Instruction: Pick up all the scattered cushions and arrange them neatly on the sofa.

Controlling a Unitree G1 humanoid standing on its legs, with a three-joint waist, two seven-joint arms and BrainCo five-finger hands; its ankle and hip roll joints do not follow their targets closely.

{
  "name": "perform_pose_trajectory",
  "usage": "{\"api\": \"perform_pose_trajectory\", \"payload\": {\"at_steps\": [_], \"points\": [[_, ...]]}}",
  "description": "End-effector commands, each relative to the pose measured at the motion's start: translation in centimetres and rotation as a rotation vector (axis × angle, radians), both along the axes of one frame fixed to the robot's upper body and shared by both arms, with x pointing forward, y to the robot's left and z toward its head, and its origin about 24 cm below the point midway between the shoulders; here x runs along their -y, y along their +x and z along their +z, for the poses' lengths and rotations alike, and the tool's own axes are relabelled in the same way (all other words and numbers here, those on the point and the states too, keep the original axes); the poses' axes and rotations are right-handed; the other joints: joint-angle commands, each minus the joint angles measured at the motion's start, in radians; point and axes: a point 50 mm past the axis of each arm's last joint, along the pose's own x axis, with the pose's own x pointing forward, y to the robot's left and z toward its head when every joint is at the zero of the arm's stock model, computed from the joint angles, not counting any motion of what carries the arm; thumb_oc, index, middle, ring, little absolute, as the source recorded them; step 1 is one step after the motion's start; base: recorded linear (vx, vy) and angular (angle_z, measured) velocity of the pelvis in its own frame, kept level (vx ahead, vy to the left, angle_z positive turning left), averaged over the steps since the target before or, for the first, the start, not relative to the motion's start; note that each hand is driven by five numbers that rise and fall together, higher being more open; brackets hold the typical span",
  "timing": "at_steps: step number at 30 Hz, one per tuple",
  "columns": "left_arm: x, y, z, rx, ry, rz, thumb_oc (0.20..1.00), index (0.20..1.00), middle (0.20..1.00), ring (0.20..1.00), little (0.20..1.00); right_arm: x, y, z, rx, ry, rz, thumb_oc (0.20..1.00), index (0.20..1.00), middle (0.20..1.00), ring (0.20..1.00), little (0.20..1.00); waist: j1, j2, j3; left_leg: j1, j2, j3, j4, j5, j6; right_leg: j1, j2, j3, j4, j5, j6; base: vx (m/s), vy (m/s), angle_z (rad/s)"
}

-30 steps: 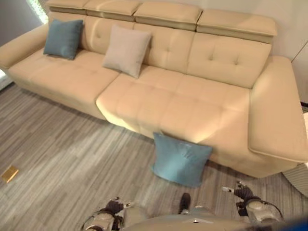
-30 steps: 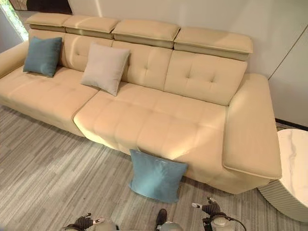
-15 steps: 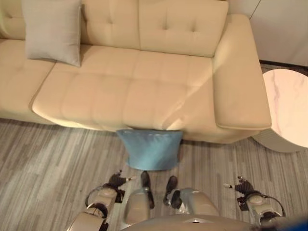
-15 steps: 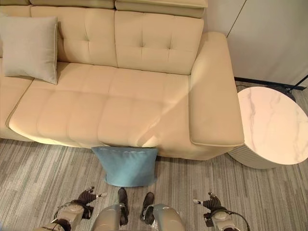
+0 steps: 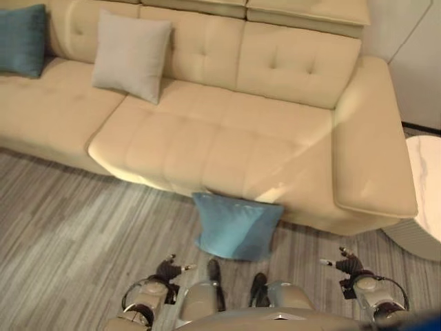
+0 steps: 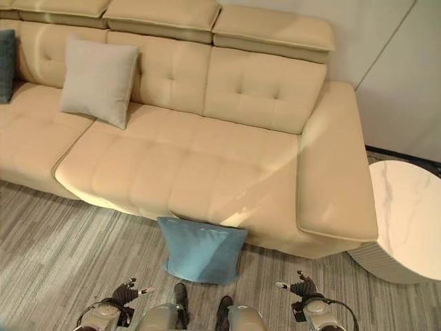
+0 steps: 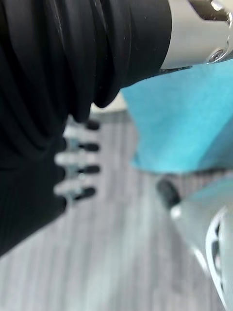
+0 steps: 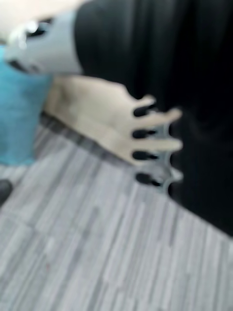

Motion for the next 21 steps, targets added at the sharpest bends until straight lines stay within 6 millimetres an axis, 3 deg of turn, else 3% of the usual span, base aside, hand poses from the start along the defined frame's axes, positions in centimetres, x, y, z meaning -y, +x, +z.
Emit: {"api": "perform_pose_trajectory", "payload": {"at_steps": [1,4,5,10,16,17,21], "points": [[-0.6,2.2,1.3,0.101,0.011,0.008,1.0,1.0,1.0,1.0,1.0,0.2,0.5,0.4,0.053,0.003,-0.045,1.0,1.0,1.0,1.0,1.0,-0.023,-0.016,0.047,0.006,0.049,0.011,0.07,-0.054,-0.086,0.087,-0.082,0.069,-0.306,0.205,0.162,-0.1,-0.04,0.31],[-0.2,2.3,1.3,0.11,-0.006,0.007,1.0,1.0,1.0,1.0,1.0,0.5,0.2,0.4,0.049,-0.002,-0.056,1.0,1.0,1.0,1.0,1.0,-0.028,-0.016,0.054,-0.016,0.066,0.019,0.138,-0.068,-0.087,0.093,-0.084,0.058,-0.312,0.203,0.151,-0.03,0.0,0.58],[0.2,2.4,1.2,0.112,-0.018,0.014,1.0,1.0,1.0,1.0,1.0,0.9,0.2,0.4,0.041,-0.009,-0.07,1.0,1.0,1.0,1.0,1.0,-0.028,-0.023,0.066,-0.045,0.097,-0.002,0.203,-0.062,-0.098,0.102,-0.097,0.043,-0.312,0.206,0.148,0.0,0.073,0.58],[0.2,2.8,1.5,0.126,-0.008,0.013,1.0,1.0,1.0,1.0,1.0,0.7,0.8,0.6,0.056,-0.007,-0.068,1.0,1.0,1.0,1.0,1.0,-0.042,-0.007,0.065,-0.021,0.084,-0.025,0.111,-0.076,-0.082,0.037,-0.125,0.056,-0.235,0.204,0.164,0.01,0.141,0.34],[-0.6,7.5,4.7,0.311,0.018,0.019,1.0,1.0,1.0,1.0,1.0,0.2,3.9,2.1,0.165,0.008,-0.097,1.0,1.0,1.0,1.0,1.0,-0.039,-0.013,0.112,-0.126,0.057,0.023,0.158,-0.096,-0.055,-0.121,-0.167,0.099,-0.161,0.237,0.175,-0.1,0.09,-0.23],[-0.8,8.0,5.1,0.333,0.024,0.02,1.0,1.0,1.0,1.0,1.0,0.2,4.2,2.2,0.178,0.009,-0.098,1.0,1.0,1.0,1.0,1.0,-0.038,-0.009,0.116,-0.129,0.062,0.019,0.171,-0.124,-0.062,-0.131,-0.164,0.11,-0.146,0.22,0.184,-0.03,0.043,-0.16],[-0.9,10.5,7.4,0.445,0.024,0.03,1.0,1.0,1.0,1.0,1.0,0.0,6.3,3.6,0.269,0.013,-0.1,1.0,1.0,1.0,1.0,1.0,-0.044,-0.012,0.137,-0.197,0.067,0.04,0.195,-0.124,-0.061,-0.201,-0.175,0.118,-0.131,0.23,0.19,-0.06,0.0,-0.3]]}}
